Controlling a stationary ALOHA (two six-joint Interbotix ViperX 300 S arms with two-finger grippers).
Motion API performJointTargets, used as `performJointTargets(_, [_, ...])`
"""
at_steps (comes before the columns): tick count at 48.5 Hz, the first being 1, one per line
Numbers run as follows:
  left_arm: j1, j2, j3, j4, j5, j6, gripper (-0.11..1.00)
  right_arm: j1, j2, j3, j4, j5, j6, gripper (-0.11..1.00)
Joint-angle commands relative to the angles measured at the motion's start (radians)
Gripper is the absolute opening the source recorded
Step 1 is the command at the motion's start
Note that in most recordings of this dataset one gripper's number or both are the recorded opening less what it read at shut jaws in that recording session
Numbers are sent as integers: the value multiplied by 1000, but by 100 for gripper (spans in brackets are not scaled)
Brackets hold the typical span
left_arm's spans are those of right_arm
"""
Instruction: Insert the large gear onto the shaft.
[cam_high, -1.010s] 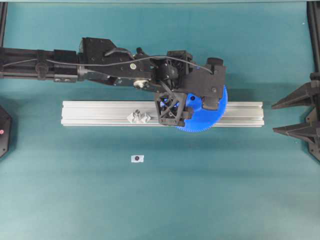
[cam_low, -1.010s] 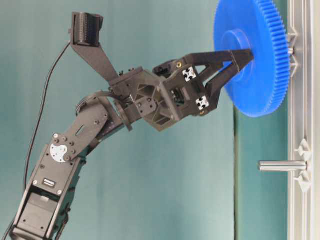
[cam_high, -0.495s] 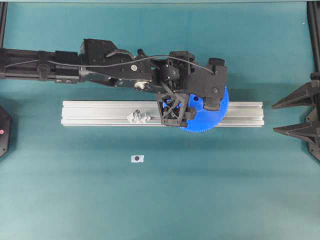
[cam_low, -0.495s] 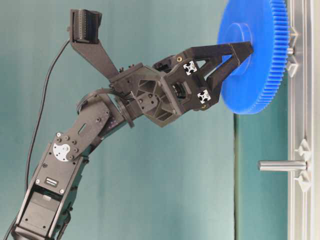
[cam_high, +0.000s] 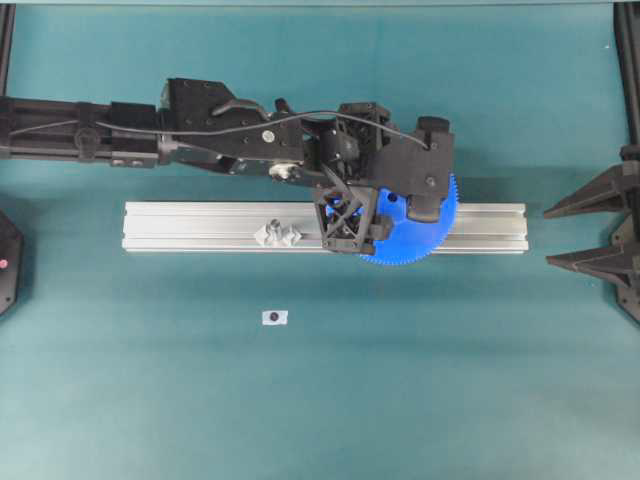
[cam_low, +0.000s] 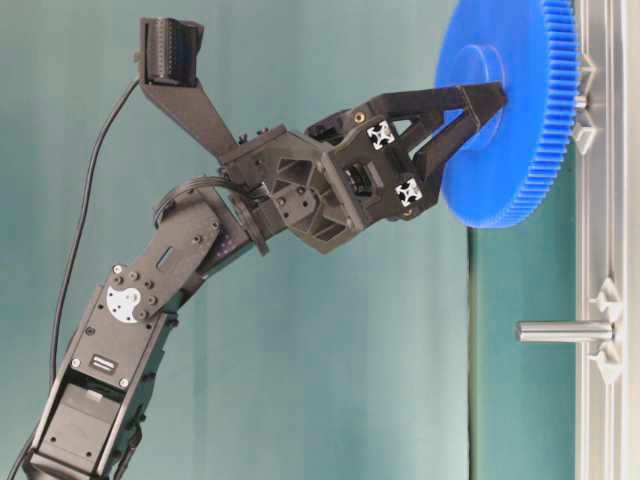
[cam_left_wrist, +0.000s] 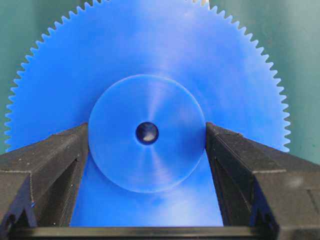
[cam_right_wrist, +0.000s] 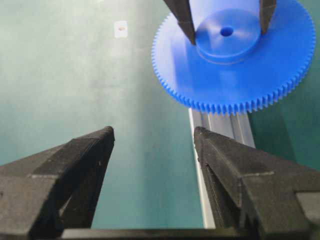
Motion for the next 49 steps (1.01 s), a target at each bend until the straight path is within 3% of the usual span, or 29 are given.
performJointTargets(1, [-5, -20, -35, 5, -14, 0, 77, -2, 8, -8, -2, -12, 8, 73])
performJointTargets(37, [-5, -18, -40, 5, 17, -29, 78, -2, -5, 9, 0, -37, 8, 73])
performJointTargets(44, [-5, -18, -46, 5, 37, -66, 92, 0, -5, 9, 0, -37, 8, 73])
performJointTargets(49, [-5, -21, -52, 5, 49, -91, 92, -2, -5, 9, 0, -37, 8, 73])
